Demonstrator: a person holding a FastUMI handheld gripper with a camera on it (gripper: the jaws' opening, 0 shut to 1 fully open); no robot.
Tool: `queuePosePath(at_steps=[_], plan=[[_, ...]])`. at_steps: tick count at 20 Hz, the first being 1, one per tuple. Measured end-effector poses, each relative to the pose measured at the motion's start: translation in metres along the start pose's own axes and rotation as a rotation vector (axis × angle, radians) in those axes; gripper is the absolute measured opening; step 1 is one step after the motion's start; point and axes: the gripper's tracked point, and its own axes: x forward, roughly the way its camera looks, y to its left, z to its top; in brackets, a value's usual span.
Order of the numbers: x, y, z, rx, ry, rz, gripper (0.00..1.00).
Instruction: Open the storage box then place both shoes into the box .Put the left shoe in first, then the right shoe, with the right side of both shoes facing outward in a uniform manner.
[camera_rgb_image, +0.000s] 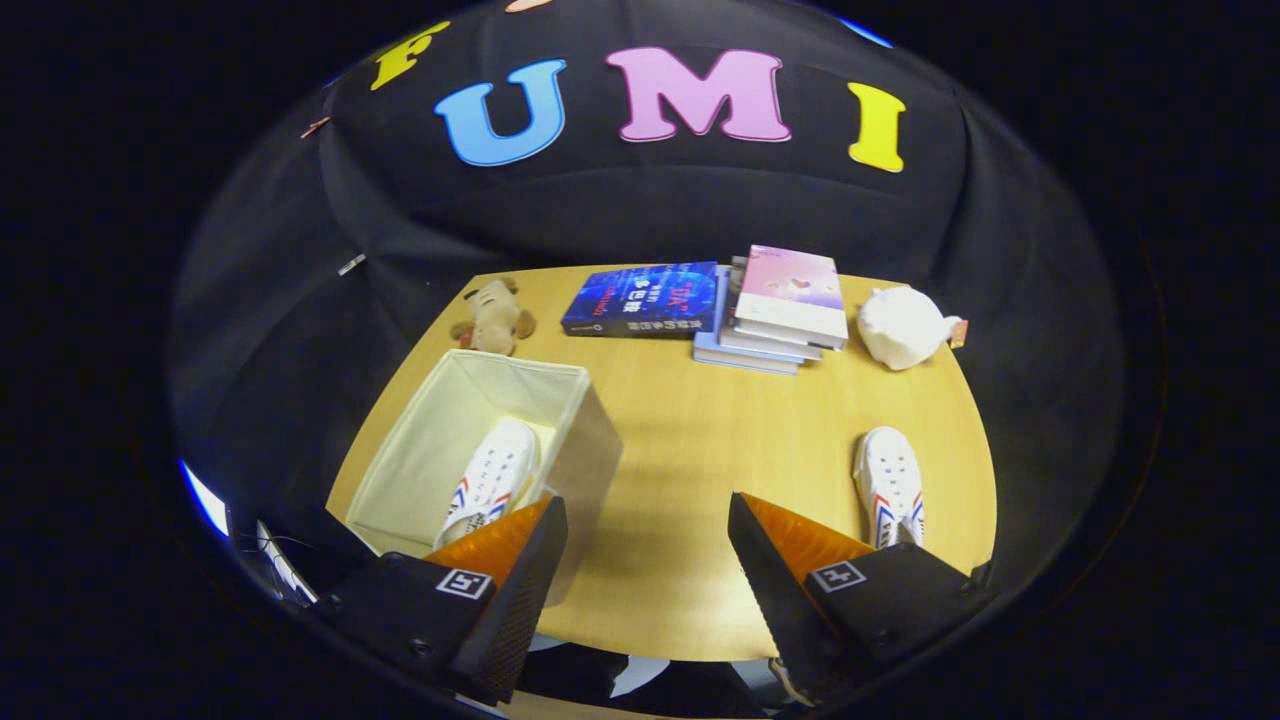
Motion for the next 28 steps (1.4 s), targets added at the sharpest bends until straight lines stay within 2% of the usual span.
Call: queuePosePath(at_steps=[7, 17, 21, 28], plan=[[0.005, -0.128, -0.018, 0.063, -0.006, -0.124, 0.99], [0.056, -0.266, -0.079, 0.0, 0.109, -0.267, 0.99], [0.063, -0.285, -0.1, 0.079, 0.176, -0.265, 1.0], [0.069, -0.299, -0.11, 0.24, 0.171, -0.213, 1.0]])
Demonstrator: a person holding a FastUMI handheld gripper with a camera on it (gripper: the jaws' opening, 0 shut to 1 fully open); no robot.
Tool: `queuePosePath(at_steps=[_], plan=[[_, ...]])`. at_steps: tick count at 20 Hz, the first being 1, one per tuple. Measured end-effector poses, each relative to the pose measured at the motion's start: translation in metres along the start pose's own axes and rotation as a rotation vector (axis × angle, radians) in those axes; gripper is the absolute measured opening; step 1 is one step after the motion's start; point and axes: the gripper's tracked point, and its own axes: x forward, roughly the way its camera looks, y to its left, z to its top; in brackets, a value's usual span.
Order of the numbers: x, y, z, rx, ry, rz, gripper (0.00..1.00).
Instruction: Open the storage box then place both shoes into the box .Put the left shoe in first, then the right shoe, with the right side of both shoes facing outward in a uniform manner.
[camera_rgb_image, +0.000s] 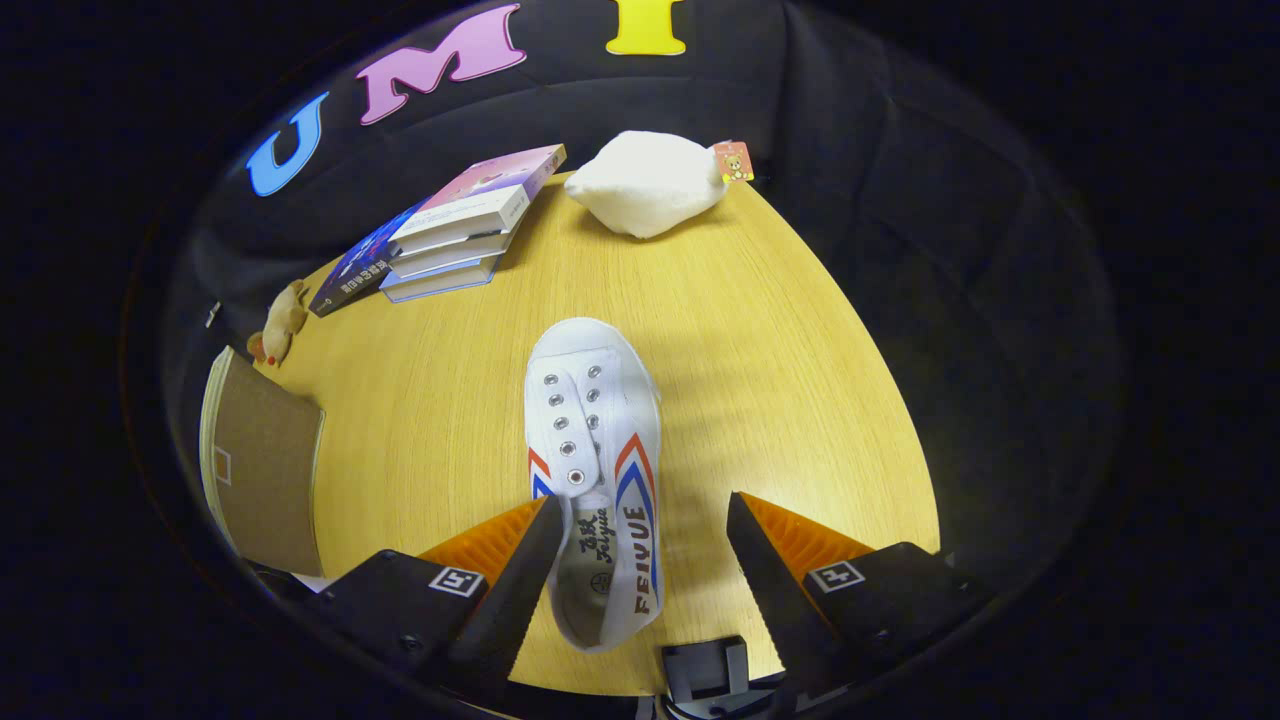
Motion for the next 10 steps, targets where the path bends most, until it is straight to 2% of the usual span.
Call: queuePosePath(at_steps=[7, 10], plan=[[0.0057, -0.0029, -0.0032, 0.124, 0.021, 0.07, 1.0], [0.0097, -0.0085, -0.0043, 0.153, 0.032, 0.076, 0.97]])
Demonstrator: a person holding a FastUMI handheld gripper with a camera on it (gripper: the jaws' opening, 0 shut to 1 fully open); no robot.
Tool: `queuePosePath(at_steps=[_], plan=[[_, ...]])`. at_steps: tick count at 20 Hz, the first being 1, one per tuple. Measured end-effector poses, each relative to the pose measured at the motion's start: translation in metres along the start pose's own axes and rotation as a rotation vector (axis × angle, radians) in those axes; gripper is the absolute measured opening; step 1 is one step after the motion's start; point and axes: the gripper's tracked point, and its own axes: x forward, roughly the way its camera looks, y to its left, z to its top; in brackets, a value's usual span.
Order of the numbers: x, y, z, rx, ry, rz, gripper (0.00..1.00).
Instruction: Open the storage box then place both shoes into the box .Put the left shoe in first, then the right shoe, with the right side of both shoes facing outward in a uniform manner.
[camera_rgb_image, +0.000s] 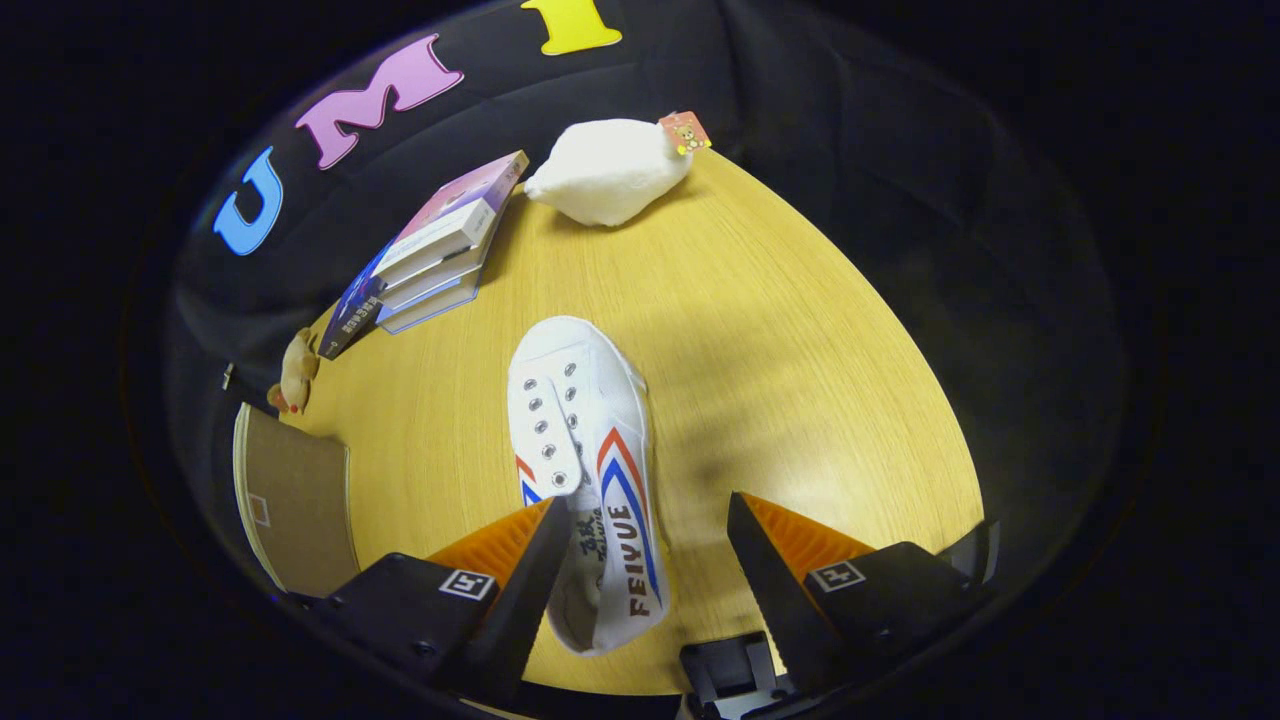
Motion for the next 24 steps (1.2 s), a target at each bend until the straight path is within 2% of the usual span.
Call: queuePosePath(at_steps=[4, 6, 9, 10, 11, 12, 16, 19, 20, 21, 24], plan=[[0.012, 0.0, 0.001, -0.013, 0.006, 0.0, 0.97], [0.019, 0.003, -0.003, -0.031, 0.025, 0.002, 0.9], [0.024, 0.005, -0.005, -0.042, 0.031, 0.009, 0.74], [0.025, 0.008, -0.006, -0.037, 0.033, 0.022, 0.63], [0.027, 0.012, -0.007, -0.033, 0.041, 0.037, 0.55], [0.028, 0.012, -0.01, -0.044, 0.049, 0.03, 0.42], [0.026, 0.011, -0.007, -0.042, 0.075, 0.006, 0.36], [0.027, 0.01, -0.006, -0.051, 0.078, -0.017, 0.22], [0.026, 0.012, -0.005, -0.055, 0.081, -0.014, 0.2], [0.026, 0.014, -0.008, -0.049, 0.095, -0.007, 0.11], [0.019, 0.027, -0.011, 0.008, 0.104, 0.011, 0.08]])
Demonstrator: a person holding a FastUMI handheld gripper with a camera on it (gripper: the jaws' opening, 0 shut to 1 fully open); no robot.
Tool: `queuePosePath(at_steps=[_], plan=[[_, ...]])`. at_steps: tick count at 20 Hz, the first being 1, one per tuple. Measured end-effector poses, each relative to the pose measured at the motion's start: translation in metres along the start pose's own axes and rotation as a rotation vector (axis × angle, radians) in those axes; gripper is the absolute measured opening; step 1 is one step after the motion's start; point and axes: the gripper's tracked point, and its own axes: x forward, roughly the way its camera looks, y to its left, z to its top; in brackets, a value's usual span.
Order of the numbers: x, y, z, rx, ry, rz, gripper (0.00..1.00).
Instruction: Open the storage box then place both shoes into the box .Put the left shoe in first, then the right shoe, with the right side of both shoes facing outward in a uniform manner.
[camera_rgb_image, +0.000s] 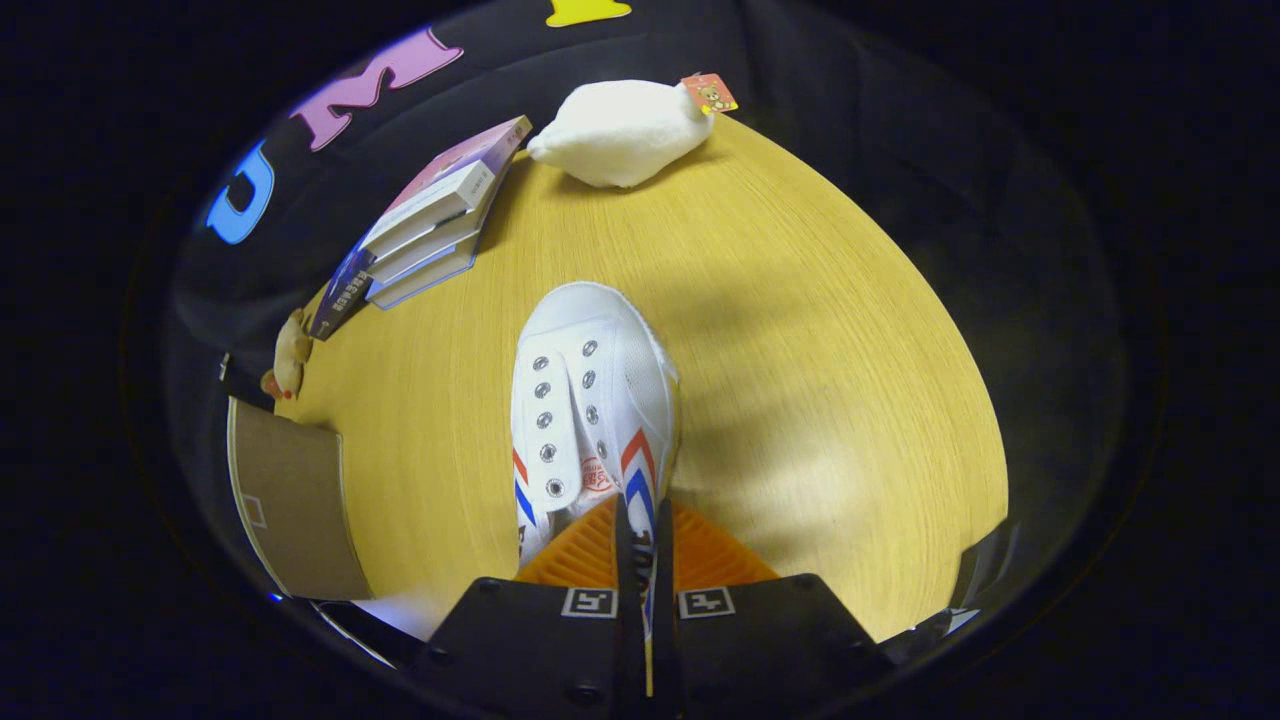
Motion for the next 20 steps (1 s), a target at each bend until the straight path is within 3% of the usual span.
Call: queuePosePath(at_steps=[6, 14, 20], plan=[[-0.053, 0.058, -0.011, -0.012, -0.012, 0.057, 0.07], [-0.143, 0.199, 0.005, -0.038, -0.095, 0.214, 0.07], [-0.18, 0.318, -0.02, 0.042, -0.081, 0.379, 0.07]])
